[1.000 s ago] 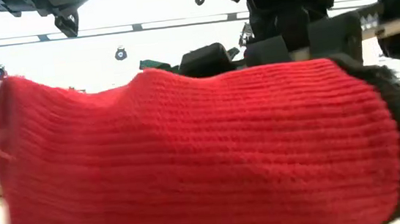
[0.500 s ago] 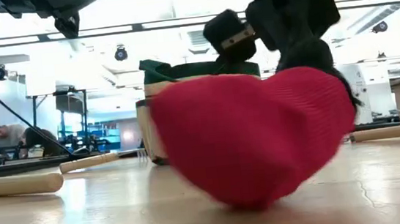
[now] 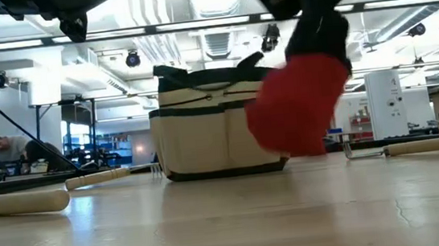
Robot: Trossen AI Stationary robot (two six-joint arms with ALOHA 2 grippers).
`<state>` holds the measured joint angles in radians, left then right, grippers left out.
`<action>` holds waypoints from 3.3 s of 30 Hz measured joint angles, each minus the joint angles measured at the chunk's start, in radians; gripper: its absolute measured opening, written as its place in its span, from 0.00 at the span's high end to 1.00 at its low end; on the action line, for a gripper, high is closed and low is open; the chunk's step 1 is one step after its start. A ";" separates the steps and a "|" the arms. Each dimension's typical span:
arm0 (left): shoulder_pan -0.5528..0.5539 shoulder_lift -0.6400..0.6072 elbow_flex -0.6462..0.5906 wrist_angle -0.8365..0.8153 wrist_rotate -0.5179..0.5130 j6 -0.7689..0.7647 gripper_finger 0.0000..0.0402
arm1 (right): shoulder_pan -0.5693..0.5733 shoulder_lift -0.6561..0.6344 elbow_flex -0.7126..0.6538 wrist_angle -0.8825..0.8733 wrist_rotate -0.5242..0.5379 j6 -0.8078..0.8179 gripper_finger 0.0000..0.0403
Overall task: Pick & Place Garden tools in Gardening bag
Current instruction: Put the red gloves into the gardening bag
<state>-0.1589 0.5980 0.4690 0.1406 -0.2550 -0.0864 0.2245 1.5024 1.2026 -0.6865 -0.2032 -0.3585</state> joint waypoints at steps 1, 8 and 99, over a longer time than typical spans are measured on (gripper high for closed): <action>0.000 0.000 0.000 0.000 0.000 0.000 0.99 | 0.000 -0.024 -0.003 0.000 0.002 0.011 0.98; 0.000 0.001 0.000 -0.001 0.000 0.000 0.99 | 0.000 -0.203 -0.027 -0.017 0.043 0.089 0.98; 0.000 0.001 0.000 -0.003 -0.001 0.023 0.99 | -0.330 0.037 0.157 -0.053 0.192 -0.167 0.98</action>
<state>-0.1586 0.5994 0.4690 0.1375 -0.2558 -0.0635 -0.1051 1.5391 1.3592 -0.7392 -0.0116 -0.5259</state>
